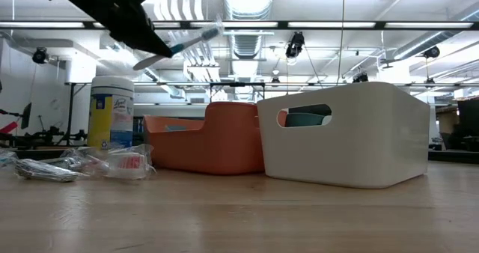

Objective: Pick & Place Travel size toiletries
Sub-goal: Put the blue toothbrush into the black bin, then put the orange toothbrush into the black bin

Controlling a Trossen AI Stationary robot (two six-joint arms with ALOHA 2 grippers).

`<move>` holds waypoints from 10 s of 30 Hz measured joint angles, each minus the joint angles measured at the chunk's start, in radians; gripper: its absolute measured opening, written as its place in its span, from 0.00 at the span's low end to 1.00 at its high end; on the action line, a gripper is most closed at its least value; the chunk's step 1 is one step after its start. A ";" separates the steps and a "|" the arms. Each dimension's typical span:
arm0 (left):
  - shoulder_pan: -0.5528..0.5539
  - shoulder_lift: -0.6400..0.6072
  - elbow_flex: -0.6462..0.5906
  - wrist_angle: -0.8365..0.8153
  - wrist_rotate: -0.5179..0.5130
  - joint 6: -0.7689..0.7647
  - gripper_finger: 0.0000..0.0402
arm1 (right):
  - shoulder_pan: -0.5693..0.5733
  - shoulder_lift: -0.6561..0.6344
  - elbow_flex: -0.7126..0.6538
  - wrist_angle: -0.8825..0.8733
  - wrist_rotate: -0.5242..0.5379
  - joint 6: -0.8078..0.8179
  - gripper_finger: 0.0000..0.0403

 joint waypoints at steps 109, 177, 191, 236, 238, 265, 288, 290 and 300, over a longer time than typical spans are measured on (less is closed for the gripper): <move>-0.311 0.423 -0.061 -0.138 0.216 -0.168 0.39 | 0.000 0.000 0.000 0.000 0.000 -0.002 0.08; -0.425 0.081 -0.060 -0.121 0.204 -0.453 0.09 | 0.000 0.000 0.000 0.000 0.000 0.000 0.08; -0.402 0.034 -0.055 -0.118 0.058 -0.456 0.09 | 0.000 0.000 0.000 0.000 0.000 0.000 0.08; -0.130 0.032 0.020 -0.134 -0.029 -0.556 0.09 | 0.000 0.000 0.000 0.000 0.000 -0.001 0.08; -0.111 0.032 0.020 -0.135 -0.029 -0.557 0.09 | 0.000 0.000 0.000 0.000 0.000 0.000 0.08; 0.265 0.036 0.021 -0.189 0.011 -0.423 0.09 | 0.000 0.000 0.000 0.000 0.000 -0.001 0.08; 0.389 0.248 0.071 -0.073 0.083 -0.321 0.10 | 0.000 0.000 0.000 0.000 0.000 -0.001 0.08; 0.389 0.242 0.071 -0.082 0.083 -0.318 0.11 | 0.000 0.000 0.000 0.000 0.000 0.000 0.08; 0.389 0.226 0.071 -0.090 0.082 -0.311 0.27 | 0.000 0.000 0.000 0.000 0.000 0.000 0.08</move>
